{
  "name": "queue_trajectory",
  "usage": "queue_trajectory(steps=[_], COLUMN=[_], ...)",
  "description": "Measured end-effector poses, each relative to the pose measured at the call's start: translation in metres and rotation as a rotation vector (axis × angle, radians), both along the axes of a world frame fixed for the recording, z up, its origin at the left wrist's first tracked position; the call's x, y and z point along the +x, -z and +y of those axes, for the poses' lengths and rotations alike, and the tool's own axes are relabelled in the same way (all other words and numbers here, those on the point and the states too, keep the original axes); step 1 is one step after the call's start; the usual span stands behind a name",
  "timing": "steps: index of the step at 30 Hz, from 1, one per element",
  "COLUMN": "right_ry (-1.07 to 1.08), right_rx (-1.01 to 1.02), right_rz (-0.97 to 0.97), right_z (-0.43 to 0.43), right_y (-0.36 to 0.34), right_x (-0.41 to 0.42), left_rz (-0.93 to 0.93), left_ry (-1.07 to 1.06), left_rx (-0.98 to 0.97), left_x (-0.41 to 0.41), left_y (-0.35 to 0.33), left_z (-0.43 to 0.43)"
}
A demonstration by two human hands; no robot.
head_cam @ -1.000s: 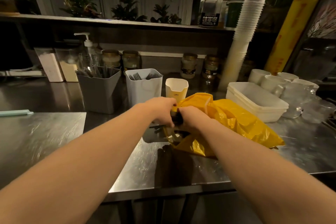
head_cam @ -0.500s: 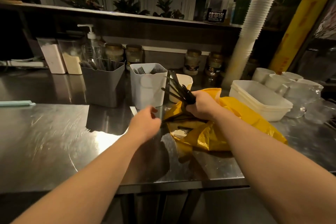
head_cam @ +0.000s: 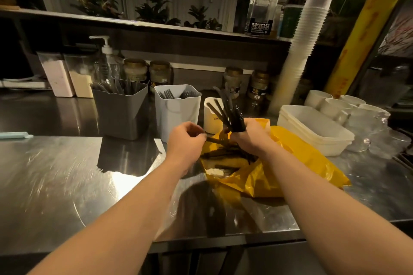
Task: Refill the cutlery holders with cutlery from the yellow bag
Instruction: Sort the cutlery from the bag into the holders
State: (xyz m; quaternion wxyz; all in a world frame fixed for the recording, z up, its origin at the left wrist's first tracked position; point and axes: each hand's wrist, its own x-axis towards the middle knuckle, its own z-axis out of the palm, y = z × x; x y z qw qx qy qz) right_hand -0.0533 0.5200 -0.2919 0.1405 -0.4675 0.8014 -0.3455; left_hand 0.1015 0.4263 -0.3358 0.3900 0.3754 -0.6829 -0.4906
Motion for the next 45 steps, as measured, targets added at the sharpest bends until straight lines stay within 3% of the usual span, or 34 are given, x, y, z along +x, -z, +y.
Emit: queue_trajectory(steps=[4, 8, 12, 16, 18, 20, 26, 29, 35, 40, 45], right_ry=[-0.102, -0.075, -0.112, -0.099, -0.077, -0.034, 0.065, 0.079, 0.07, 0.039, 0.03], right_rx=[0.03, -0.116, -0.333, -0.255, -0.279, -0.353, -0.715, -0.689, -0.541, -0.539, -0.452], right_rz=[-0.017, -0.01, -0.266, 0.086, 0.148, 0.064, -0.508, -0.577, -0.349, -0.277, -0.333], right_z=[-0.005, -0.006, -0.005, -0.012, -0.017, -0.019, -0.025, -0.026, -0.016, -0.009, -0.012], right_y=[0.012, 0.014, 0.003, -0.008, -0.012, -0.016, -0.038, -0.028, 0.016, 0.028, 0.028], right_x=[0.008, 0.009, 0.013, 0.009, 0.005, 0.002, 0.01, 0.019, 0.021, 0.023, 0.025], left_rz=[0.098, 0.118, 0.216, 0.312, 0.363, 0.365, 0.202, 0.154, 0.044, 0.036, 0.029], left_ry=[0.004, 0.029, 0.106, 0.167, 0.176, 0.138, 0.108, 0.187, 0.41, 0.425, 0.412], left_rx=[0.101, 0.194, 0.216, 0.207, 0.223, 0.225, 0.116, 0.089, 0.12, 0.179, 0.152], left_x=[-0.01, -0.016, -0.015, -0.011, -0.007, -0.001, 0.009, 0.009, -0.004, -0.017, -0.017], left_y=[-0.027, -0.044, -0.065, -0.08, -0.078, -0.07, -0.03, -0.013, 0.012, 0.025, 0.034], left_z=[0.007, 0.01, 0.014, 0.014, 0.012, 0.011, 0.012, 0.02, 0.024, 0.025, 0.025])
